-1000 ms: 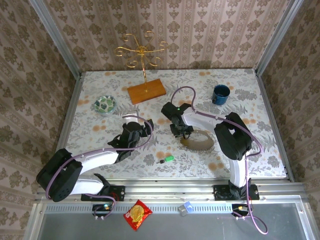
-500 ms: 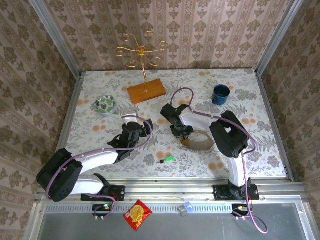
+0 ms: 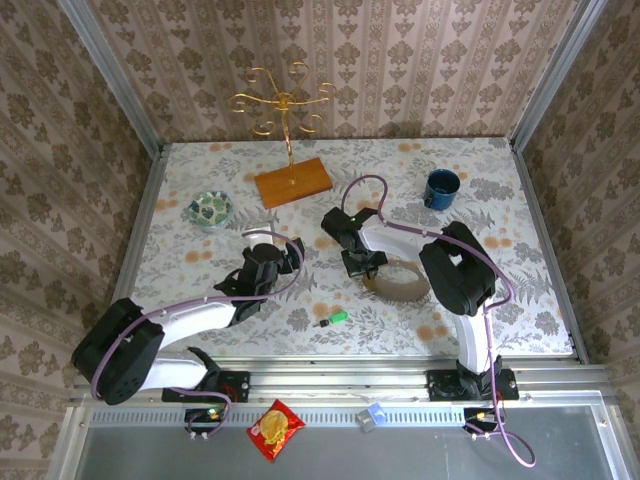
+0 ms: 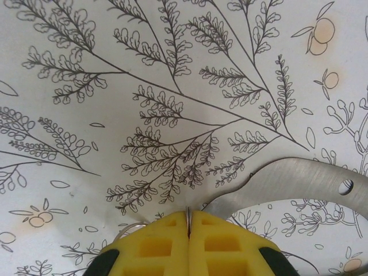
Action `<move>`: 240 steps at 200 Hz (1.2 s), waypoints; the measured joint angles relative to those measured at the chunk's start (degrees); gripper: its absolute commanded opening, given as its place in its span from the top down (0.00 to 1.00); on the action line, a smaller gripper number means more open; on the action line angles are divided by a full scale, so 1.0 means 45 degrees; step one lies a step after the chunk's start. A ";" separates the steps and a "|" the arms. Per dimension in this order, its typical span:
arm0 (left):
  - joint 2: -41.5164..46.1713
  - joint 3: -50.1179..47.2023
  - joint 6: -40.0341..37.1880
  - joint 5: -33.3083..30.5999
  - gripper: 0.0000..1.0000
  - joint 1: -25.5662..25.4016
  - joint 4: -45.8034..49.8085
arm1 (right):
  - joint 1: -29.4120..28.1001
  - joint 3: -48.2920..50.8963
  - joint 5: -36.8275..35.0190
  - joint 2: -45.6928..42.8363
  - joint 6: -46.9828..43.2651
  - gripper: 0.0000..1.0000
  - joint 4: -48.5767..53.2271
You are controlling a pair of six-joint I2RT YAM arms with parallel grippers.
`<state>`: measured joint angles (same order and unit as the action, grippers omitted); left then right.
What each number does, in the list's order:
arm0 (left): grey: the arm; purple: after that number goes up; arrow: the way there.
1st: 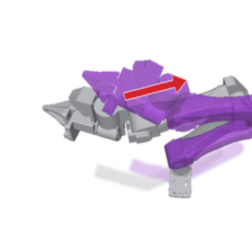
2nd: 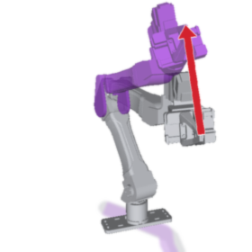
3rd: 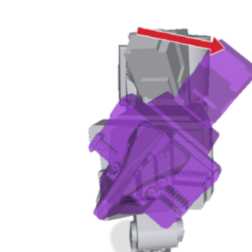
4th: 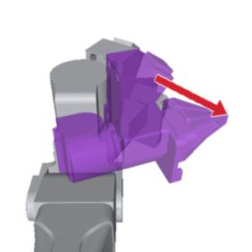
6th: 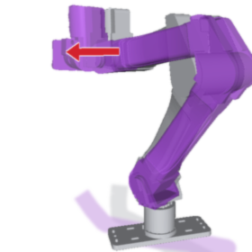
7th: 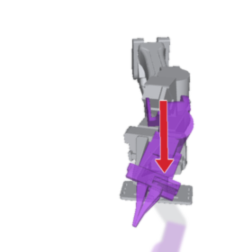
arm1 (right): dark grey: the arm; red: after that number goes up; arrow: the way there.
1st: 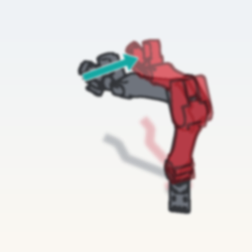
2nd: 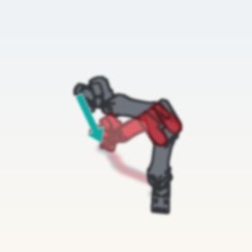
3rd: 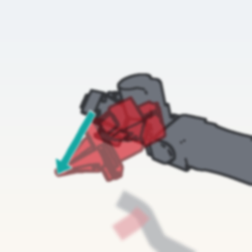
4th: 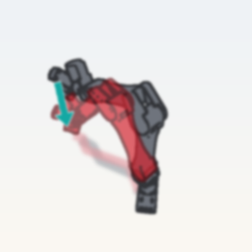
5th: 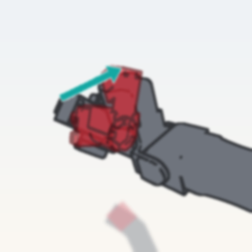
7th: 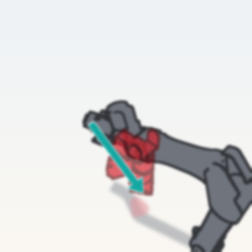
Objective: Put the keys on the keyring
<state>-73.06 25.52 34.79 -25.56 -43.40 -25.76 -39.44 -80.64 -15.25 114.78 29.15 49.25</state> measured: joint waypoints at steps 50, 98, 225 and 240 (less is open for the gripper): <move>0.1035 0.0005 -0.1331 0.0029 0.13 0.0005 0.0121 | 0.0000 0.0661 0.0262 -0.2759 -0.0665 1.00 -0.0641; 0.2322 0.0850 -0.4235 0.0981 0.13 0.0374 0.1073 | 0.0175 0.2176 0.1326 -0.6232 -0.2812 1.00 -0.2579; 0.3177 0.3109 -1.0598 0.5542 0.46 0.0665 0.3225 | 0.2380 0.4167 0.8043 -0.8850 -0.8242 1.00 -0.6057; 0.2992 0.3327 -1.1142 0.6212 0.50 0.0665 0.3439 | 0.2375 0.4532 0.8869 -0.9126 -0.8845 1.00 -0.6343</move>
<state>-59.59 40.49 -15.35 2.39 -40.40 -10.28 -28.75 -60.25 24.67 73.71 -10.66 20.71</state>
